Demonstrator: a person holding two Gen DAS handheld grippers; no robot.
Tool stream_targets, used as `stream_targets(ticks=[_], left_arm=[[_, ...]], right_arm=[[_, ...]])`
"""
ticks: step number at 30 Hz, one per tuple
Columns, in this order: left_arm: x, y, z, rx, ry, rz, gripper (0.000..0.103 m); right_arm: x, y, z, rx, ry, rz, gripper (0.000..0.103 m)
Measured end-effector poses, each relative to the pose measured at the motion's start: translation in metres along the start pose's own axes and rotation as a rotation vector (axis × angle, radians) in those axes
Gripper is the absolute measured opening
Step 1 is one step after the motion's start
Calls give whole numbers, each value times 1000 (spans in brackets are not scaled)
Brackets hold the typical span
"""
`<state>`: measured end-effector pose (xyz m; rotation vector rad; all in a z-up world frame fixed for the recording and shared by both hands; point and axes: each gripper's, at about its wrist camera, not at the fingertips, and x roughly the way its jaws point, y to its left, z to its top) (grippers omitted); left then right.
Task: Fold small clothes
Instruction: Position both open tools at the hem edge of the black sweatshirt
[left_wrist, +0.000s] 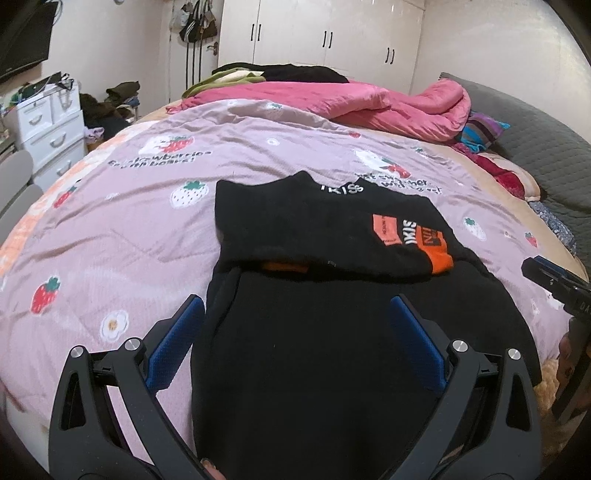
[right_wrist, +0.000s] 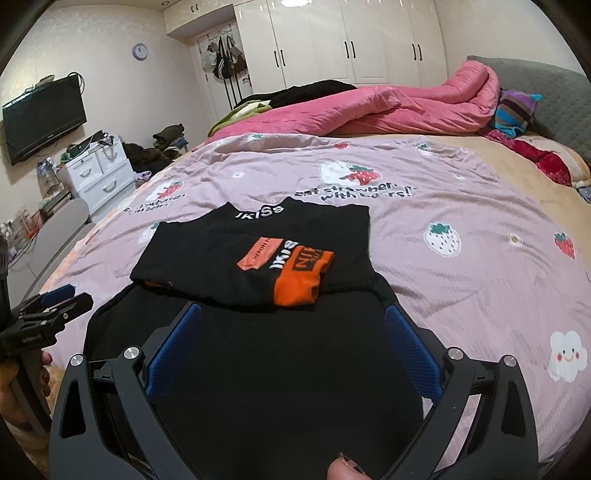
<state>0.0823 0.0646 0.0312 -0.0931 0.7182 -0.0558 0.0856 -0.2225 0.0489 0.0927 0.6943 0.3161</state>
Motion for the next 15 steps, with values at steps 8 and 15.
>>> stream_targets(ticks=[8,15], left_arm=[[-6,2,-14,-13,26,8,94],[-15,4,-25,-22,36,30,94]], right_arm=[[-14,-7,-10,-2,5,-5,98],[-28,-18,-20,3,24,5,98]])
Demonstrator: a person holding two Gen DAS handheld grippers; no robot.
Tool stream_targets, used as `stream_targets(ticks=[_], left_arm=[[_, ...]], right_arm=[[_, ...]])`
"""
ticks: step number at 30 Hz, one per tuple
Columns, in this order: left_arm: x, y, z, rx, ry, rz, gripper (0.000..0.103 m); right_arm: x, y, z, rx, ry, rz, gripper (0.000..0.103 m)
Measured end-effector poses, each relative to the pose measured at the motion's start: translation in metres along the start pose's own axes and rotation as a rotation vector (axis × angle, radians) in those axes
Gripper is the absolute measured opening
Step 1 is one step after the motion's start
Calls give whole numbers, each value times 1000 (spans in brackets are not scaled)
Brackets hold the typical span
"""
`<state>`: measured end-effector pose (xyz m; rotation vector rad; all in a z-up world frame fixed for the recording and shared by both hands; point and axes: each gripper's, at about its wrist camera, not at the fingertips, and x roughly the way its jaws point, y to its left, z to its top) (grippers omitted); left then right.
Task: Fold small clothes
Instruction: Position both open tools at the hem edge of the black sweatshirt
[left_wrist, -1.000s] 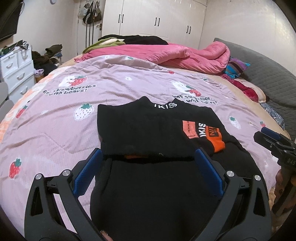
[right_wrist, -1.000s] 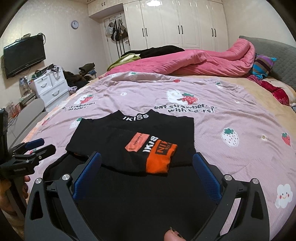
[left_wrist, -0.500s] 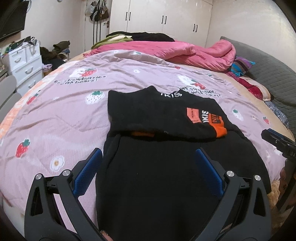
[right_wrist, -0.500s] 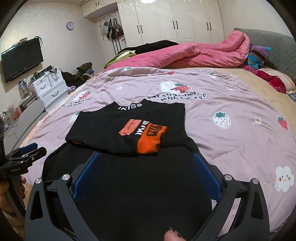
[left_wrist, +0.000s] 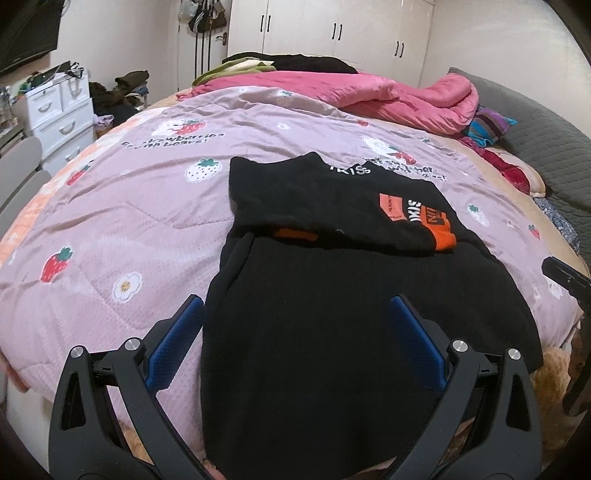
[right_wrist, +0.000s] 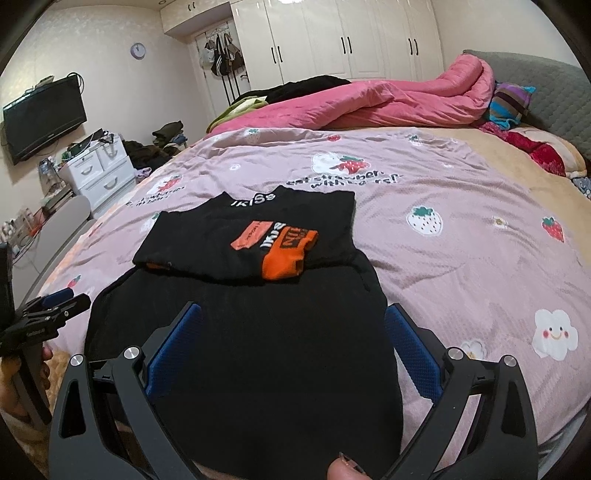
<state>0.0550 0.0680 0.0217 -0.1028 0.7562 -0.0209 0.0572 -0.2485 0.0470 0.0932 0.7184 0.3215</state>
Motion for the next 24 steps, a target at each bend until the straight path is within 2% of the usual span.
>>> stream_targets(ticks=[20,24], left_arm=[[-12,34,-46,-57,96,77,94],[-12,41,-56,-83,120,70,94]], right_arm=[[-12,-22,-45,15,102,22,98],[-10,-25,-51,25,114,25,98]])
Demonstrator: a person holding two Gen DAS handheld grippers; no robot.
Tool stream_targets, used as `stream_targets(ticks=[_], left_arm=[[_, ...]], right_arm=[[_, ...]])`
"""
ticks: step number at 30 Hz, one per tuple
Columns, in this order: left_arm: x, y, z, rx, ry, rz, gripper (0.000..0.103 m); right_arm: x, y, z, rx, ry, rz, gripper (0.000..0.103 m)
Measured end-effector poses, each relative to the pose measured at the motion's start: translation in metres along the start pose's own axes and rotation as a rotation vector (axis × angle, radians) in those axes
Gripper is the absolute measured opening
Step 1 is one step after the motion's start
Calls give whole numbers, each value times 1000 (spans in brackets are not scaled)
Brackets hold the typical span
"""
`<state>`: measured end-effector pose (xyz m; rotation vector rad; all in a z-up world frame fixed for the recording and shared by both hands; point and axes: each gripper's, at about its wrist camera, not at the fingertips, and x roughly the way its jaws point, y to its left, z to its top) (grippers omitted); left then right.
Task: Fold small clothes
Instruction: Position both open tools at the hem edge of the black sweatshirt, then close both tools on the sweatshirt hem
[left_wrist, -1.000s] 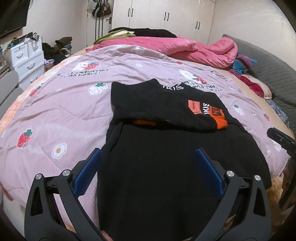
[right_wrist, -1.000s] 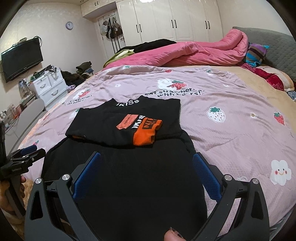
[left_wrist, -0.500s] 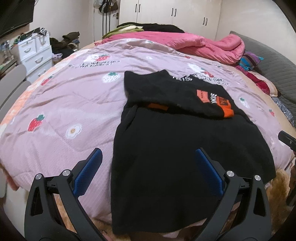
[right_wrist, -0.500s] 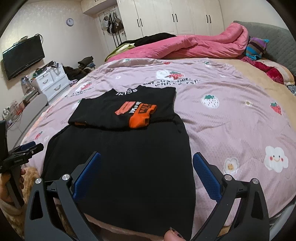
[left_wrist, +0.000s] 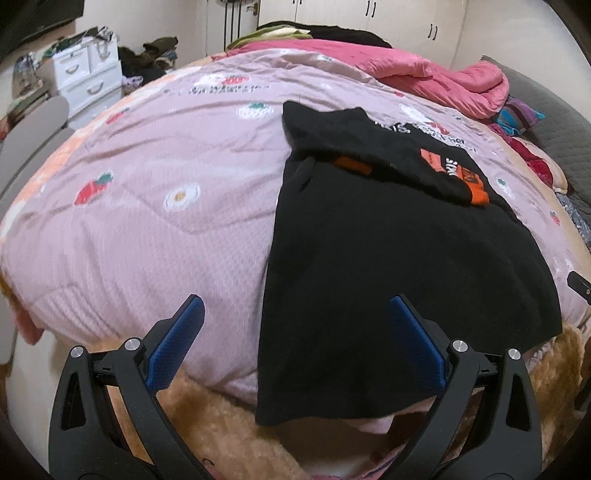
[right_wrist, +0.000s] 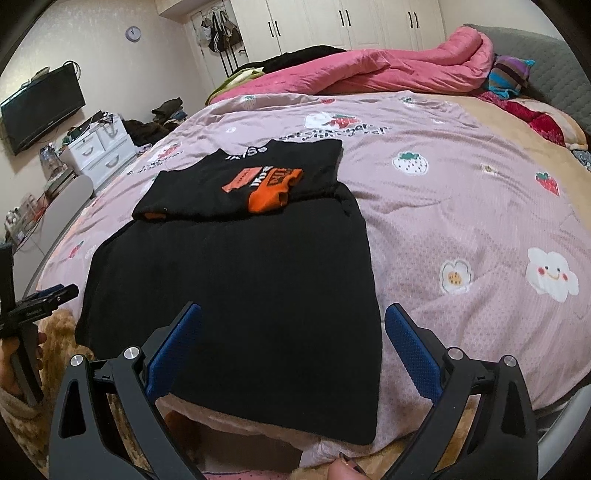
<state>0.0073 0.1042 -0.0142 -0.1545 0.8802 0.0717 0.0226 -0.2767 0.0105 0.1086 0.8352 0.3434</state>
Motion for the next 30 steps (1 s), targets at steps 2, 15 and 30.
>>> stream_targets(ticks=[2,15,30], left_arm=[[0,2,-6,-7,10,-6,94],[7,-2,-29,-18,89,-158,62],[10,-6,-39,31,82,-71,73]], right_arm=[[0,-2,-2,9,5,6,98],[-1,-2,-18,-6,47,21,98],[8,-13,-38,-18,145,8,97]])
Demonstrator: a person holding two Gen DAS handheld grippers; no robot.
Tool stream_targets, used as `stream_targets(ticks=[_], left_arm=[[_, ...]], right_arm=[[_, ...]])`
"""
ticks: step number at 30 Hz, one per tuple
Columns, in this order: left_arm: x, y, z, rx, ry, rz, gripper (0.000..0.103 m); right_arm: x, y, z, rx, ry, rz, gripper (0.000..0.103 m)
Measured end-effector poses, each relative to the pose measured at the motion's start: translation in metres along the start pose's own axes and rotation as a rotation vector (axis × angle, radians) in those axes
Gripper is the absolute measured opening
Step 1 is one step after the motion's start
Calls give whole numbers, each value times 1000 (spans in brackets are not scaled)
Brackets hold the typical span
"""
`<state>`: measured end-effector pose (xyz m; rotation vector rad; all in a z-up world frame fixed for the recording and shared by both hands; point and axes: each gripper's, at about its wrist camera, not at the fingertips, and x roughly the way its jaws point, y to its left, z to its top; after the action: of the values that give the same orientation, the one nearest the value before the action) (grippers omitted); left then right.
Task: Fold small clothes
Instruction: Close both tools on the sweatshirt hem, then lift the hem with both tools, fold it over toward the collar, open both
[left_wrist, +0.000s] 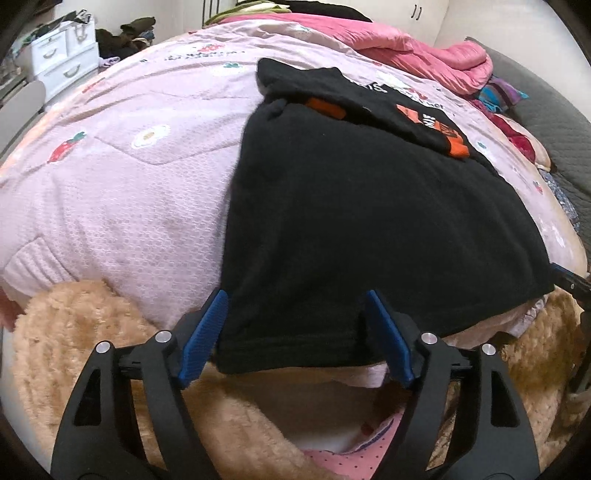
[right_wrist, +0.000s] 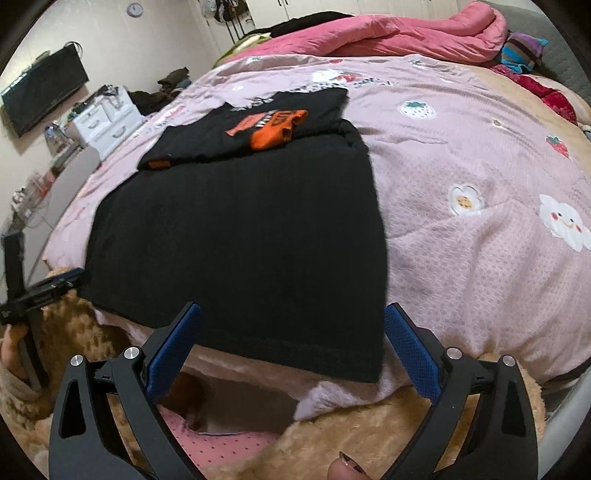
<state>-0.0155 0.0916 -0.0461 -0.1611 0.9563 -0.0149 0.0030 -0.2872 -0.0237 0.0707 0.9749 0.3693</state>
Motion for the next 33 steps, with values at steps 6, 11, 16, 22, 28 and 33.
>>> stream_targets(ticks=[6,11,16,22,28,33], left_arm=[[-5,13,2,-31,-3,3,74],[1,23,0,-81,10,-9,71],[8,26,-2,-100,33,-33,50],[15,26,-1,-96,41,-19,42],[-4,28,8,-118,0,-124,4],[-36,24,27,-86,-94,-165,4]], right_arm=[[17,-14,-3,36,44,0,56],[-3,-22,-1,47,-41,35,11],[-28,-28,10,71,-149,132,8],[-45,-29,28,80,-237,193,8],[-51,-31,40,85,-283,212,8],[-57,-32,47,83,-322,202,8]])
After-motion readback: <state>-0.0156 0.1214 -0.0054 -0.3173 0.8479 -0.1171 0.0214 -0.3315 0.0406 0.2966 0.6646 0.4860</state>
